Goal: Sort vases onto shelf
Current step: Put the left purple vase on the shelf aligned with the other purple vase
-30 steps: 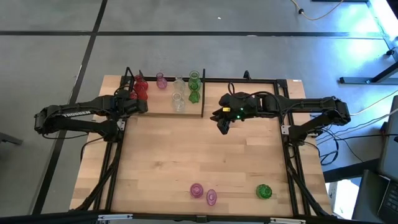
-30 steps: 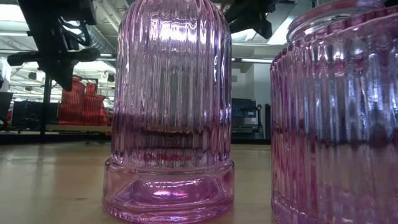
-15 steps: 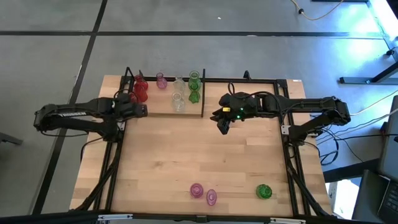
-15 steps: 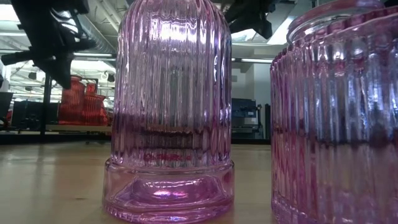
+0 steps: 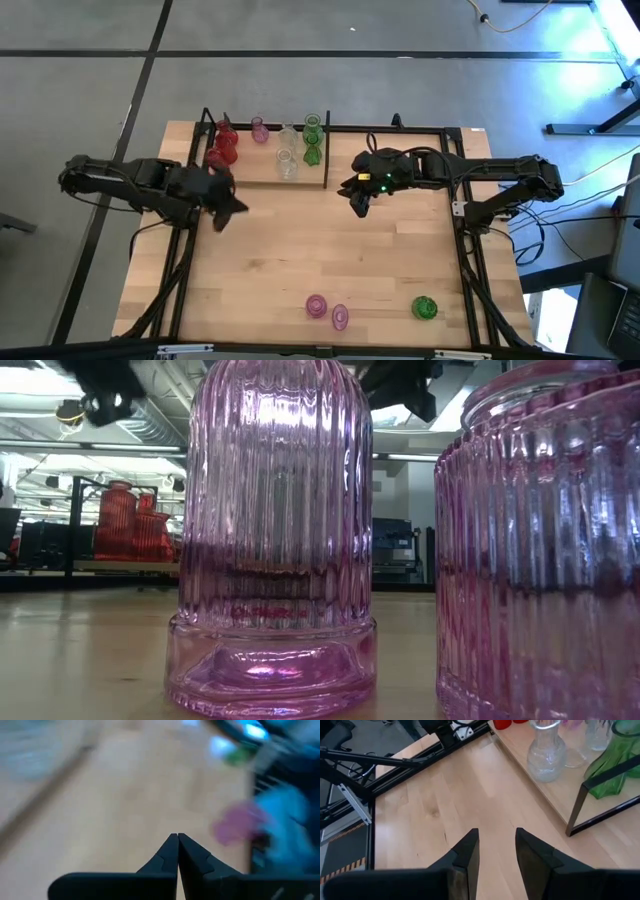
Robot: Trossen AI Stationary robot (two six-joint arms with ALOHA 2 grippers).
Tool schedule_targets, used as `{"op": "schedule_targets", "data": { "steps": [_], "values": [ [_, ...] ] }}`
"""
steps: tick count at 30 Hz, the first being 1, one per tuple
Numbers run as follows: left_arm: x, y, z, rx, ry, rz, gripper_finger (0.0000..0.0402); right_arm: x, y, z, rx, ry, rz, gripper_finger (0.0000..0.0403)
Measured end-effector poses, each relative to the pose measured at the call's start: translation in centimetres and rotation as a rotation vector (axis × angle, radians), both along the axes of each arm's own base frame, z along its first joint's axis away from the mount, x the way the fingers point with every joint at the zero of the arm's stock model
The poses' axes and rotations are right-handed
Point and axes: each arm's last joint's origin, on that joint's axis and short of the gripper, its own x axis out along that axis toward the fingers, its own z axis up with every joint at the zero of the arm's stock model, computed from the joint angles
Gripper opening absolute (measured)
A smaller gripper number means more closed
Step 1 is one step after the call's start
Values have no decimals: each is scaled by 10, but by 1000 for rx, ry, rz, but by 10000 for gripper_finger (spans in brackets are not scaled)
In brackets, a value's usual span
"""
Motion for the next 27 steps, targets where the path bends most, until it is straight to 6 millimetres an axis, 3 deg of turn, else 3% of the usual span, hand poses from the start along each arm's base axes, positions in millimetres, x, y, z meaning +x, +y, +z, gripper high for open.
{"op": "schedule_targets", "data": {
  "steps": [7,12,17,22,27],
  "values": [
    [10,-19,10,-62,-133,-305,0,3,3,4,64,-52,95,111],
    [19,-32,3,-93,-75,-410,0,3,25,4,121,-53,240,111],
    [28,-35,-4,-33,-32,-347,0,1,45,3,101,-39,283,111],
    [32,-33,-7,27,-21,-270,0,0,53,3,83,-34,248,111],
    [34,-31,-7,74,-24,-208,0,-3,66,2,124,-20,348,111]
  ]
}}
